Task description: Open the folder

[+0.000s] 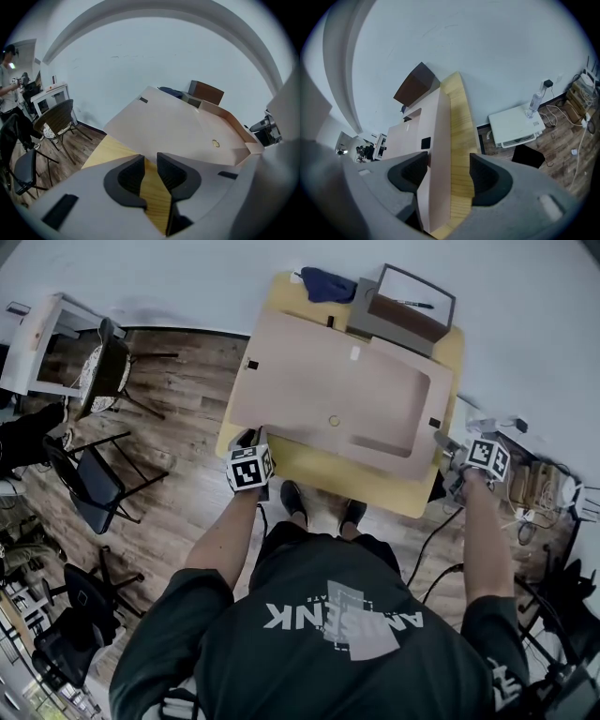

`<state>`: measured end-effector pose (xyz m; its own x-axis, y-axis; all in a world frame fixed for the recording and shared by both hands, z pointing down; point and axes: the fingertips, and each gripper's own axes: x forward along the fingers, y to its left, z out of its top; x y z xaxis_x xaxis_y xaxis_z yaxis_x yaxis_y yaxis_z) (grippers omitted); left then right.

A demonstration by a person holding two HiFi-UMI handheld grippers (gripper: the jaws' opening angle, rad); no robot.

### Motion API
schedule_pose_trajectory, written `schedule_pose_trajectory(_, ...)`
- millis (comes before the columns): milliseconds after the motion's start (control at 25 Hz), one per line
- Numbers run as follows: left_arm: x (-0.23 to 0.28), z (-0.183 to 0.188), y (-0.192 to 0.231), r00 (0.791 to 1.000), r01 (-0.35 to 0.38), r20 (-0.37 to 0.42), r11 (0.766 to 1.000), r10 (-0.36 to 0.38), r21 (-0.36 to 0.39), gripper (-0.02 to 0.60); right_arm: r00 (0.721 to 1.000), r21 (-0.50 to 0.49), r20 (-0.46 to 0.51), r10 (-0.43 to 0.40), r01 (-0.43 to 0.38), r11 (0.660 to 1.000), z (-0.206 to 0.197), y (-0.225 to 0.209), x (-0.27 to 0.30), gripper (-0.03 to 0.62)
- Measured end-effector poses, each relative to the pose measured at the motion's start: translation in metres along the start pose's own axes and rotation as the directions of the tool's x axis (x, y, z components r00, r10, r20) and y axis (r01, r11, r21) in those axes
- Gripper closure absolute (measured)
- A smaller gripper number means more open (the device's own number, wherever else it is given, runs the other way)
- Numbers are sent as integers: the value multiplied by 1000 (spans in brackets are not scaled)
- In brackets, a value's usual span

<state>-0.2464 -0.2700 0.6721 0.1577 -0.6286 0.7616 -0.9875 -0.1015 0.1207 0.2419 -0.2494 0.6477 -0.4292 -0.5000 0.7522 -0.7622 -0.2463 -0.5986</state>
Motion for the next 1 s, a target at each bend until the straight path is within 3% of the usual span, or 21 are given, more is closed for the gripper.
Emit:
schedule_pose_trajectory(600,4,-4,7,998,-50,-23,999,51,18,464,1000,-22,5,-15,15,1000,-1,1,-1,321)
schedule_pose_trajectory(840,-1,-7,15,994,-110,-22,992,111,55,412,1000,-29,-1,-11,11,1000,-3,1,2,321)
schedule_pose_trajectory(1000,-2,-5,23,988,-150,-19,984,153,99,303,1000,-27,1,-6,6,1000,-3,1,1,321)
